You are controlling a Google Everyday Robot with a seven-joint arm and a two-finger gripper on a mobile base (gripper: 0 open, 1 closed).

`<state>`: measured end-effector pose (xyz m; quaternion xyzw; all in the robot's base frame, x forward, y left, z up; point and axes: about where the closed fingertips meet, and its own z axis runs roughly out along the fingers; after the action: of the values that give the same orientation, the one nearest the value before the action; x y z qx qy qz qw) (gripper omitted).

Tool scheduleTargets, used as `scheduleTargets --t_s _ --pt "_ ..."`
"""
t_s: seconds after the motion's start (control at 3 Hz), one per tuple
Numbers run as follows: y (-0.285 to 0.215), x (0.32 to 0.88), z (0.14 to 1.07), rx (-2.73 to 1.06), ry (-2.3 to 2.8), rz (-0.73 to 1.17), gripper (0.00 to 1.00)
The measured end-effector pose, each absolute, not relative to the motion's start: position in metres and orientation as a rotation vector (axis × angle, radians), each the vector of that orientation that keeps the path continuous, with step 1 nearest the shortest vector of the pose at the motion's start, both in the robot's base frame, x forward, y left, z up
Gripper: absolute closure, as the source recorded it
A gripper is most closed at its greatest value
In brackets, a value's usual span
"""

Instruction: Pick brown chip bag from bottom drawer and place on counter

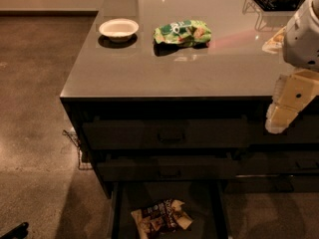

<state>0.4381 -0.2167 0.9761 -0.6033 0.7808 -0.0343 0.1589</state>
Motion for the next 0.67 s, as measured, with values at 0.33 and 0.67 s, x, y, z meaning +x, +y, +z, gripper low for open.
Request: scheduleTargets --t_s 0.33,0.67 --pt "-0.217 0.436 0.971 -1.719 2.248 -0.091 0.00" --pt "-0.219 0.429 0.948 -1.693 2.313 -0.058 0.00"
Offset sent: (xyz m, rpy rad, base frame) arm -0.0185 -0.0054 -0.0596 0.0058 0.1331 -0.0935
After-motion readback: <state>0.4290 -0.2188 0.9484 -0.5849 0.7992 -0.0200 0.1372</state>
